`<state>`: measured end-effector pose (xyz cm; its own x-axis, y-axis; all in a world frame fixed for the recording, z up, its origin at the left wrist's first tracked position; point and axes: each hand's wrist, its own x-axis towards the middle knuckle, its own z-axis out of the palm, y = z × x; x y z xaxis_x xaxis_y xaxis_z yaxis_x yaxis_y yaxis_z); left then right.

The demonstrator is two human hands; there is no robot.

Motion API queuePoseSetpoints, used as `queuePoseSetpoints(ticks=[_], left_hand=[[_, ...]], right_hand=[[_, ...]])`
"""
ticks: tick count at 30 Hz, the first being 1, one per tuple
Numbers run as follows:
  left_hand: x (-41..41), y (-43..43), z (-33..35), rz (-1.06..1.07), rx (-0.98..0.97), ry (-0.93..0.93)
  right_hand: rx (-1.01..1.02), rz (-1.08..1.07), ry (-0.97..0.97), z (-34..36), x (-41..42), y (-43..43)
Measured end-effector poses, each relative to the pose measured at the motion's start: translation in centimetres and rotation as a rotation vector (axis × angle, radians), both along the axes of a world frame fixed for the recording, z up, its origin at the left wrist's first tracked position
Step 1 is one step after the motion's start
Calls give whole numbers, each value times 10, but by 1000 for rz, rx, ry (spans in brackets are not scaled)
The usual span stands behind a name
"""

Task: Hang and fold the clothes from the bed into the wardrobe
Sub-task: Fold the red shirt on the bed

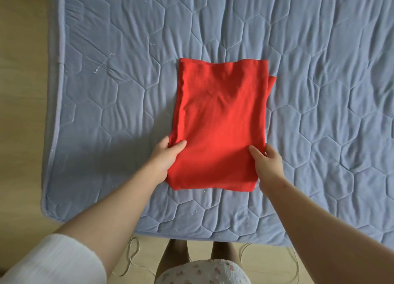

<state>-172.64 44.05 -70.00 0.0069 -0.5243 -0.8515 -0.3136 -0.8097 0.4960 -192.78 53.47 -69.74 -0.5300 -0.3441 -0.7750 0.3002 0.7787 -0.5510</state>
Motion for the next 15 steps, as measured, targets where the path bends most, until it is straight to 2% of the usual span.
queuePoseSetpoints(ticks=[2,3,5,8,11,13,15], left_hand=[[-5,-3,-3,-128,-82,-133],[-9,-7,-4,-108,-59,-105],[-20,-21,-2,59,7,18],[-35,-46,-7,219,-59,0],[-39,-60,-10,122,-196,33],[-37,-61,-11,36,-220,45],[-34,-57,-11,-97,-209,-61]], right_hand=[[31,11,32,-1,-4,2],[44,13,2,-1,-5,2],[27,-27,-94,1,-6,-5],[-46,-48,-75,-4,-13,-33],[-129,-73,-25,-7,-24,-54],[-151,-107,26,-10,-32,-53],[-97,-115,21,-13,-38,-43]])
